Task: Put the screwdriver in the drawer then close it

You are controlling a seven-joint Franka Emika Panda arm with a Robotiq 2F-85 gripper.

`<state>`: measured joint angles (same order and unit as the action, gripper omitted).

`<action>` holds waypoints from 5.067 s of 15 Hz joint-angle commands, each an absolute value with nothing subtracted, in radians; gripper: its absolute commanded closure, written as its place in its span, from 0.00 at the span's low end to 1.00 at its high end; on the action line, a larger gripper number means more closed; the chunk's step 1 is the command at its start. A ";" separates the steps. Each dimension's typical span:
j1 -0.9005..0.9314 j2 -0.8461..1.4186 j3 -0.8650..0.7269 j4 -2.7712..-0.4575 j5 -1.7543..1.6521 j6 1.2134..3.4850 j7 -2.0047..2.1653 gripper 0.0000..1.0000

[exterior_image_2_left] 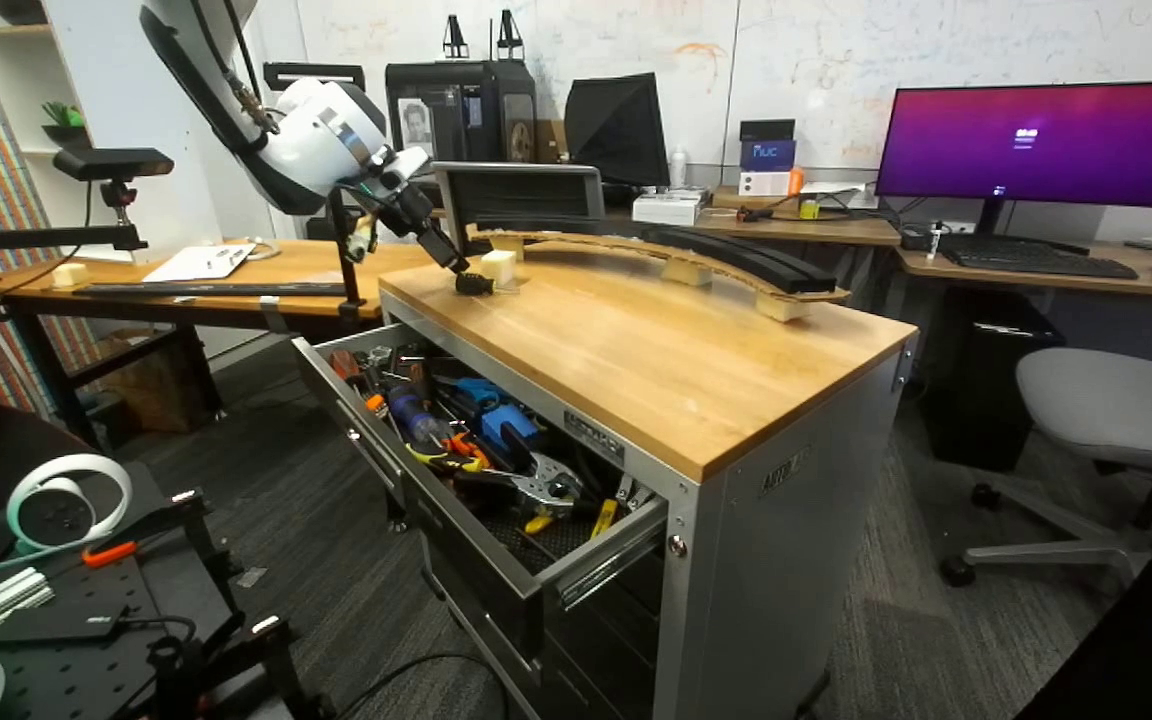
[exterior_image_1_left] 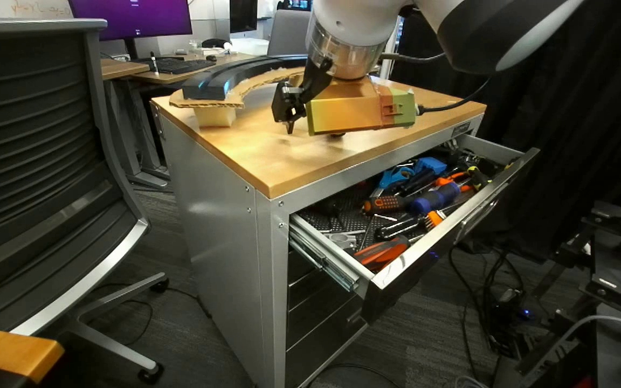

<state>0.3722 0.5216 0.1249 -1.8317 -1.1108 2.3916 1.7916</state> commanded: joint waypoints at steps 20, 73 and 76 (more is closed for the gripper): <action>0.393 0.575 0.109 -1.750 -1.160 2.091 1.851 0.65; 0.514 0.393 0.065 -2.367 -0.771 2.612 1.373 0.98; 0.548 0.414 0.027 -2.309 -0.945 2.597 1.566 0.97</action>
<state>0.5045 0.3857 0.0774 -2.3964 -0.7985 2.5928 1.4052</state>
